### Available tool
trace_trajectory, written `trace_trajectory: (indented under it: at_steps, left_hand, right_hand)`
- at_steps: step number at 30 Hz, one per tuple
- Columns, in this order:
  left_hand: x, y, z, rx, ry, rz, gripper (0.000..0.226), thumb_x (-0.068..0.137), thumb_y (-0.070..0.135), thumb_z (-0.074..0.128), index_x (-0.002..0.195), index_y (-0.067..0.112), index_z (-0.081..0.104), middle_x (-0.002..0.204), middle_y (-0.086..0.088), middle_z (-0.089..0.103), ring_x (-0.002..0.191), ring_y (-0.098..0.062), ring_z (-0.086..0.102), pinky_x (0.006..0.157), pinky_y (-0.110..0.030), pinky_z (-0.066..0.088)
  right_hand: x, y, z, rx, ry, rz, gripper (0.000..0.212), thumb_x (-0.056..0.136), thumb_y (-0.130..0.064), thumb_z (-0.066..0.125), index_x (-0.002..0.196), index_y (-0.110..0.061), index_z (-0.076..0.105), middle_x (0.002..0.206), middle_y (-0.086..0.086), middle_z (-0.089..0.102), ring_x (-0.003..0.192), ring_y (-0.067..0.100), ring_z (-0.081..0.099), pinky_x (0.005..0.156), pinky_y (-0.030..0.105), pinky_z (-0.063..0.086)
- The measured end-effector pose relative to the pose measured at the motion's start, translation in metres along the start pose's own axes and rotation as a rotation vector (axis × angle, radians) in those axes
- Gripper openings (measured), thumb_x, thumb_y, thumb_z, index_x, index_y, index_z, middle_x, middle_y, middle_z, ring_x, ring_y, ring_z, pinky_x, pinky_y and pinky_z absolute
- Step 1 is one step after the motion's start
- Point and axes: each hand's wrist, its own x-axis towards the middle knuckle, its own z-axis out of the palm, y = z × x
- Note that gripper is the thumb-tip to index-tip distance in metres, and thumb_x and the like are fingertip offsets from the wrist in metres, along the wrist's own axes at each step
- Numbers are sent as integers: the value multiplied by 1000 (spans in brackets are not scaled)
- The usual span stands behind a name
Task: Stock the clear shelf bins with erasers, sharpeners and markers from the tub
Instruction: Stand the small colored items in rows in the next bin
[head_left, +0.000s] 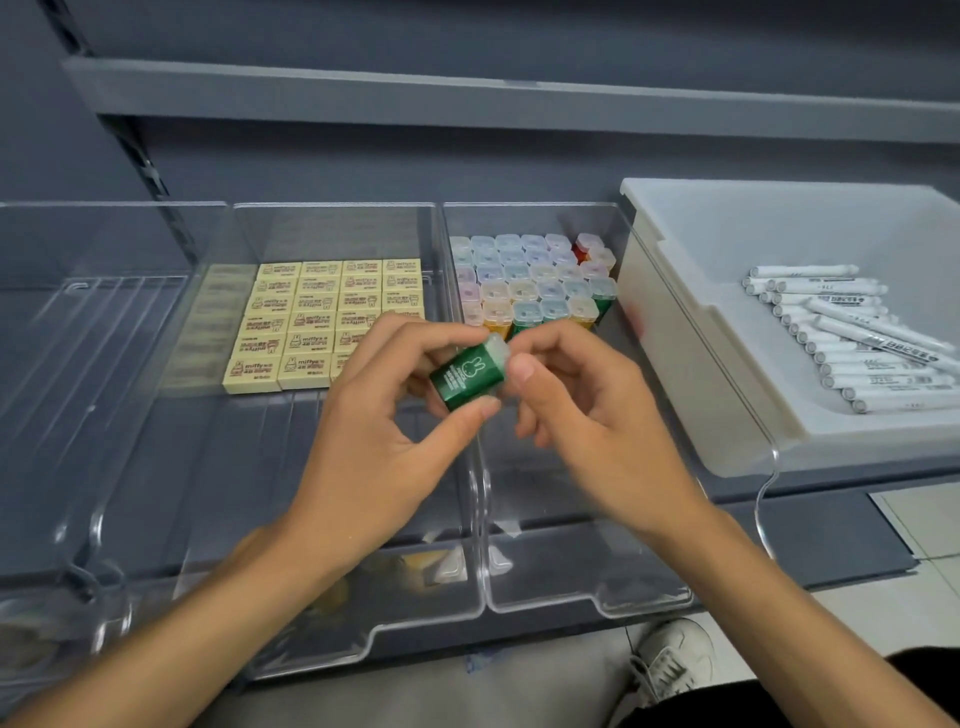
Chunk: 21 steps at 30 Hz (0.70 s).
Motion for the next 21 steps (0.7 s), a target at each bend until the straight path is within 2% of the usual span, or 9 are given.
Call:
trace_trajectory:
  at_steps: [4, 6, 9, 13, 16, 19, 21]
  left_hand:
    - [-2, 1, 2, -10, -7, -14, 36, 82, 26, 70, 117, 30, 60, 106, 3, 55, 99, -24, 59, 84, -31, 53]
    - [-2, 0, 2, -13, -18, -15, 37, 84, 26, 68, 119, 31, 60, 105, 3, 54, 96, -22, 58, 83, -31, 53]
    - [-1, -1, 3, -38, -24, -17, 40, 85, 24, 67, 125, 26, 61, 107, 0, 55, 89, -20, 58, 81, -28, 52]
    - [0, -2, 7, -30, 3, -10, 42, 86, 17, 70, 126, 24, 61, 104, 1, 57, 84, -20, 56, 78, -23, 49]
    - [0, -3, 7, -15, -19, -13, 45, 85, 22, 69, 129, 26, 60, 104, 5, 55, 87, -18, 54, 79, -21, 47]
    - [-1, -4, 7, 71, -72, -27, 50, 86, 29, 65, 135, 22, 58, 107, 10, 54, 96, -10, 51, 86, -16, 41]
    - [1, -5, 6, 179, -111, -50, 49, 88, 35, 58, 135, 20, 59, 112, 11, 51, 106, -5, 46, 95, -12, 34]
  right_hand:
    - [3, -1, 3, 78, 20, 33, 8, 92, -15, 62, 95, -9, 65, 76, -1, 66, 63, 8, 58, 59, 16, 46]
    - [4, -2, 1, 89, 37, 41, 10, 92, -11, 61, 97, -3, 66, 74, -4, 67, 64, 6, 59, 59, 15, 47]
    - [5, -3, -1, 108, 82, 48, 15, 91, -16, 61, 99, -5, 65, 70, -7, 66, 62, 7, 60, 59, 21, 50]
    - [0, -5, 8, 202, 73, 39, 24, 86, -14, 66, 106, -7, 55, 90, 7, 66, 75, 15, 63, 71, 28, 54]
    - [1, -3, 14, 152, 80, 28, 24, 88, -10, 67, 107, -14, 54, 94, 1, 63, 79, 14, 61, 72, 29, 53]
    - [7, -2, 4, 73, 190, 24, 19, 89, -13, 65, 106, -20, 59, 93, -2, 64, 74, 8, 61, 68, 23, 50]
    - [11, 2, -8, -62, 292, 43, 22, 91, -17, 65, 111, -24, 58, 100, -6, 64, 77, 9, 65, 67, 25, 54]
